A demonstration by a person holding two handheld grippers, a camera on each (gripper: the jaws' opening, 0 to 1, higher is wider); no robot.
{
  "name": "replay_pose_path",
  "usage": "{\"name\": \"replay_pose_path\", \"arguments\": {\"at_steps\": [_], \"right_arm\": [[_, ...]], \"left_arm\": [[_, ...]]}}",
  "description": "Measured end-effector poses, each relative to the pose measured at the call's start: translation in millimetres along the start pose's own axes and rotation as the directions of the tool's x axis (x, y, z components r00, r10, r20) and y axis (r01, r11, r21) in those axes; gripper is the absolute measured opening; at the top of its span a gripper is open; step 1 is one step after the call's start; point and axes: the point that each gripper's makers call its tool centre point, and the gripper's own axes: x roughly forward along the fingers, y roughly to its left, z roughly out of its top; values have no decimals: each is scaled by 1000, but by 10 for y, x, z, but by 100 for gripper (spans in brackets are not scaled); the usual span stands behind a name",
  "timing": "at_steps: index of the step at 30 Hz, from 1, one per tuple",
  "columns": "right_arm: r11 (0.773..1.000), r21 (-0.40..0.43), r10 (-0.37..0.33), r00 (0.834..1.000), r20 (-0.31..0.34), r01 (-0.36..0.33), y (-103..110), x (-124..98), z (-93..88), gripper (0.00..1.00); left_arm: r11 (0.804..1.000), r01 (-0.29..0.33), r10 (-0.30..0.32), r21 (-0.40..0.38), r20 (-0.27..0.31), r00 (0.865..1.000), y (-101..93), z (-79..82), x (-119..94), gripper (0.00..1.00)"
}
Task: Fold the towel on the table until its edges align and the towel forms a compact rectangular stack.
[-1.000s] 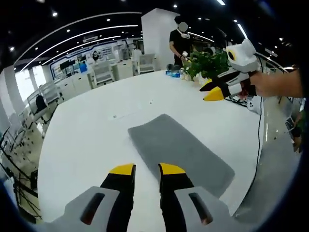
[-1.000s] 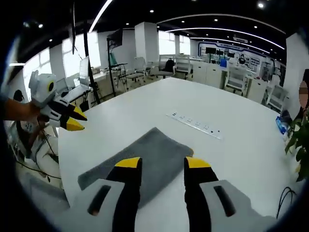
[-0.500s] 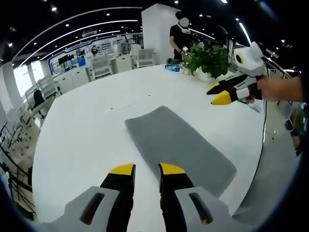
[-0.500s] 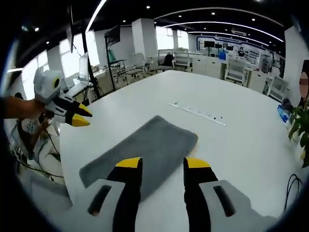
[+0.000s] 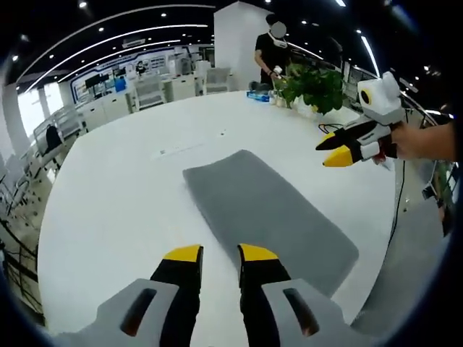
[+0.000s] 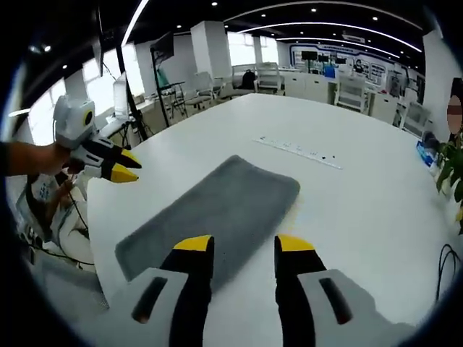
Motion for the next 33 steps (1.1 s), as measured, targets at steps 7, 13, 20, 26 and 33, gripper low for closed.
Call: {"name": "replay_pose_path", "arguments": {"at_steps": [7,13,20,26,33], "right_arm": [[1000,8,6,999,-41,-5,10,105,-156,32],[999,22,26,996,-86,-24,-32,284,-330,30],[998,53,38,992,-124,-32,-8,440,-530,29],[998,48,46,982,-182,-38,86,559,-684,26],[998,62,46,975,-215,-33,74,650,-753,24]], "left_arm": [[999,35,-35,-11,-23,999,-43,-70,178,19],[997,78,-76,29,-53,996,-161,-137,298,19],[992,114,-109,47,-95,989,-267,-245,450,19],[992,129,-128,-3,-141,982,-282,-394,591,19],[990,143,-142,-9,-180,973,-291,-485,710,19]]}}
